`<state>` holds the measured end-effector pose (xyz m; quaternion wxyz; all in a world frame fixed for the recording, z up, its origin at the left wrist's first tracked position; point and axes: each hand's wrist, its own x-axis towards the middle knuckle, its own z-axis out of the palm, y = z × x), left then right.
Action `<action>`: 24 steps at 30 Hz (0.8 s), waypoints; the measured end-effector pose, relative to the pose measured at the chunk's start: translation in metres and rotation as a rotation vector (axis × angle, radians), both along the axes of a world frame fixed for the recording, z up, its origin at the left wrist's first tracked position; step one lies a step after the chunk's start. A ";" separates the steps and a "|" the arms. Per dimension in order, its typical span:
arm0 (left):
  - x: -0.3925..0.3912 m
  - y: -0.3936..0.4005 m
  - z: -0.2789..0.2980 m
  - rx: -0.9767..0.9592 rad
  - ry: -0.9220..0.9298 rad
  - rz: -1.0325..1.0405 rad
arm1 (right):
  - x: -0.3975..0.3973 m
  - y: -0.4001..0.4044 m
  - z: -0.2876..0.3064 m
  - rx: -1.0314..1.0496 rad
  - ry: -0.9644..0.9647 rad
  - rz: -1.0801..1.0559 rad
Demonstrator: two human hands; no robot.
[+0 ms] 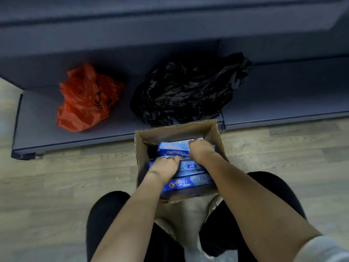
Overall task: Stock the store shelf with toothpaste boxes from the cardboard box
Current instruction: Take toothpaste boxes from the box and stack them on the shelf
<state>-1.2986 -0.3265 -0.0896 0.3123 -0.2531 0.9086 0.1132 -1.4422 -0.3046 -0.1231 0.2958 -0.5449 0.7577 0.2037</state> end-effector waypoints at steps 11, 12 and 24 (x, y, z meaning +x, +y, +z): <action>0.044 0.009 0.264 -0.209 0.118 -0.050 | 0.023 0.010 0.274 -0.193 0.095 0.126; 0.049 0.009 0.286 -0.238 0.180 -0.062 | 0.025 0.014 0.298 -0.214 0.108 0.135; 0.097 -0.002 0.475 -0.610 0.439 -0.007 | 0.027 0.054 0.507 -0.773 0.218 0.146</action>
